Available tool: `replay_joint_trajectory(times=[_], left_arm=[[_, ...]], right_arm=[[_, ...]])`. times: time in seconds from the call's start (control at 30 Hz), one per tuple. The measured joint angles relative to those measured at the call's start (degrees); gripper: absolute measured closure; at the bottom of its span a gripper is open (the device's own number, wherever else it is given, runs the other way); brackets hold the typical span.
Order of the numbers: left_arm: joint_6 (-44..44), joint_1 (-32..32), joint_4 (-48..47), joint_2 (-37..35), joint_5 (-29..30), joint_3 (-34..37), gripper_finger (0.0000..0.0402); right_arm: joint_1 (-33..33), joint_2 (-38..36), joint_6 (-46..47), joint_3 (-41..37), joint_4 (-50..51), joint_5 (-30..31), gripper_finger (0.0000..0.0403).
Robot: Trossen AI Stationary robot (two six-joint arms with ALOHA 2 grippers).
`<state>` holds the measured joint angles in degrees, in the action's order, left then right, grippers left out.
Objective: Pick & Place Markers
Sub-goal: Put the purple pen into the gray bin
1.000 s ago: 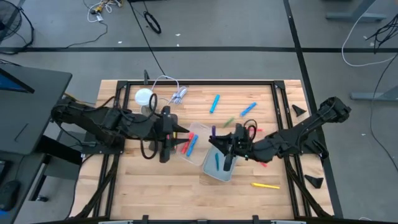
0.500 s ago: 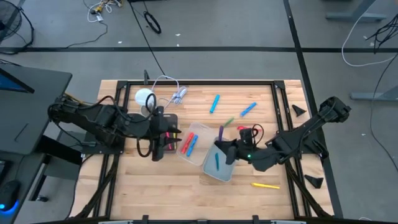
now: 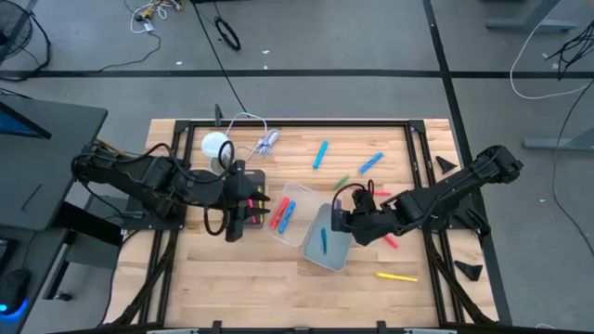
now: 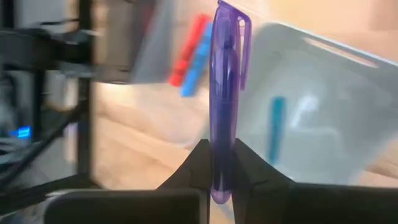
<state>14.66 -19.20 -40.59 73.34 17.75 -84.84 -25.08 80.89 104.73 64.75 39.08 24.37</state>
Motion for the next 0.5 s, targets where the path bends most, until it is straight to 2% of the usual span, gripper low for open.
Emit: replay_joint_trajectory(times=[0.23,0.5], left_arm=[[1.2,0.2,-0.1,0.0,1.9,0.0,0.0264],[1.2,0.2,-2.2,0.0,1.9,0.0,0.0264]], right_arm=[[-0.1,7.2,7.3,0.0,-0.1,-6.4,0.0382],[-0.2,16.3,13.9,0.0,-2.0,-10.5,0.0382]])
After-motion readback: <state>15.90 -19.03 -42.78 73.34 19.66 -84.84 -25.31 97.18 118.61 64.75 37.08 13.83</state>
